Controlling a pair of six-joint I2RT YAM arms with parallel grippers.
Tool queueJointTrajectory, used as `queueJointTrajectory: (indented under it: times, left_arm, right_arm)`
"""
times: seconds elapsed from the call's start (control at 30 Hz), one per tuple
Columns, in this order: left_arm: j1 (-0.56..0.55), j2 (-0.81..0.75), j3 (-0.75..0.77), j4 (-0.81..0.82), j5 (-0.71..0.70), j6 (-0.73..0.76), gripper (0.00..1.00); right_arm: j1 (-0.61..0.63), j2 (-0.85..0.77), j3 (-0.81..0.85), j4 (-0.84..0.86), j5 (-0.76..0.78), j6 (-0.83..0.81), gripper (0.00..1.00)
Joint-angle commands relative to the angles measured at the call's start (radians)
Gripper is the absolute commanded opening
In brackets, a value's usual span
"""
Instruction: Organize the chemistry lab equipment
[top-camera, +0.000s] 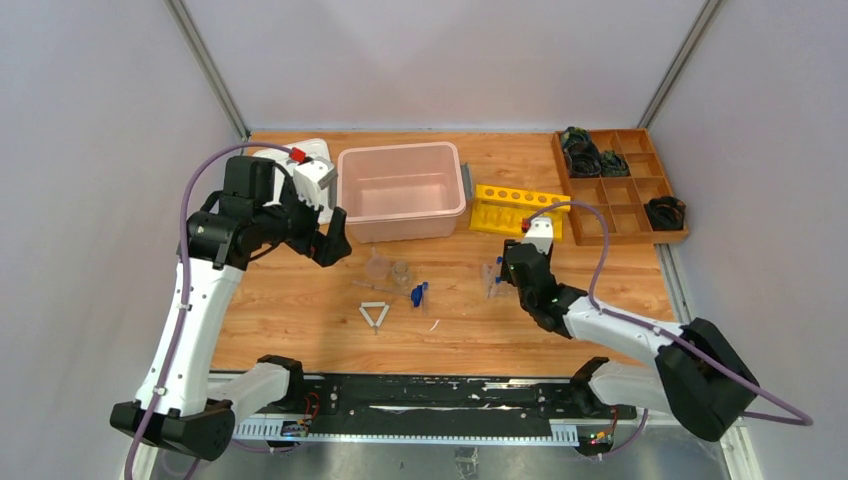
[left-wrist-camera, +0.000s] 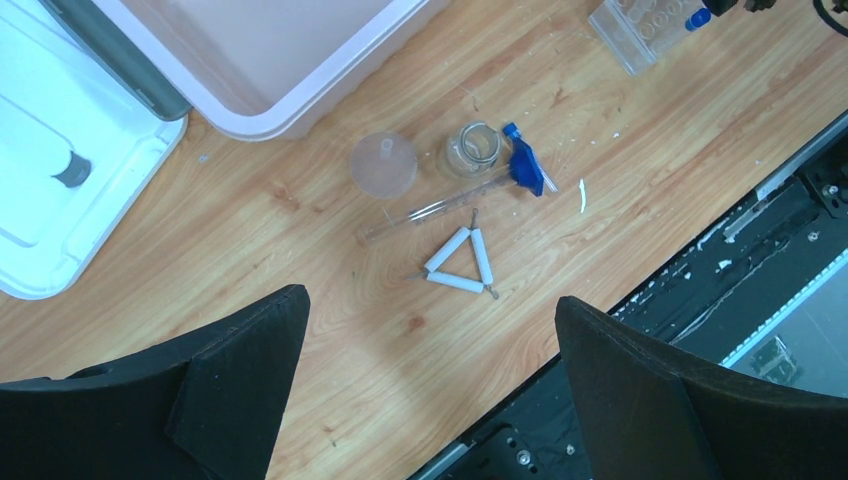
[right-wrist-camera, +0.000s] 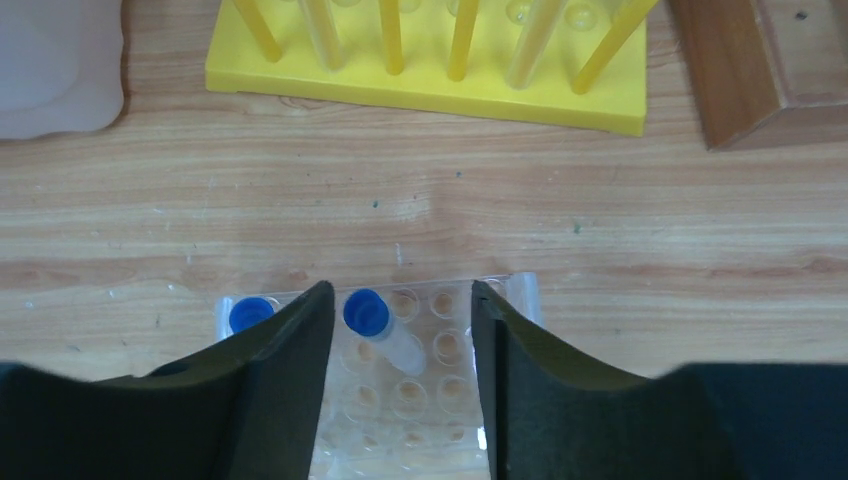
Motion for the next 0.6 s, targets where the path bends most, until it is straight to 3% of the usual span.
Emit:
queueJointTrajectory:
  times: [0.0, 0.1, 0.2, 0.4, 0.57]
  left_arm:
    - [-0.001, 0.007, 0.037, 0.003, 0.022, -0.006, 1.0]
    - [-0.001, 0.01, 0.038, 0.004, 0.034, -0.008, 1.0]
    - [0.0, 0.013, 0.04, 0.003, 0.04, -0.017, 1.0]
    - [-0.001, 0.011, 0.043, 0.003, 0.036, -0.027, 1.0]
    - [0.0, -0.001, 0.042, 0.003, 0.028, -0.035, 1.0]
  right_arm:
    - [-0.014, -0.14, 0.079, -0.188, -0.022, 0.084, 0.64]
    - [-0.014, -0.258, 0.148, -0.293, -0.033, 0.135, 0.7]
    - [-0.013, -0.272, 0.271, -0.448, -0.104, 0.193, 0.59]
    - [0.048, -0.098, 0.484, -0.619, -0.354, 0.274, 0.39]
    - [0.184, 0.083, 0.566, -0.604, -0.438, 0.304, 0.36]
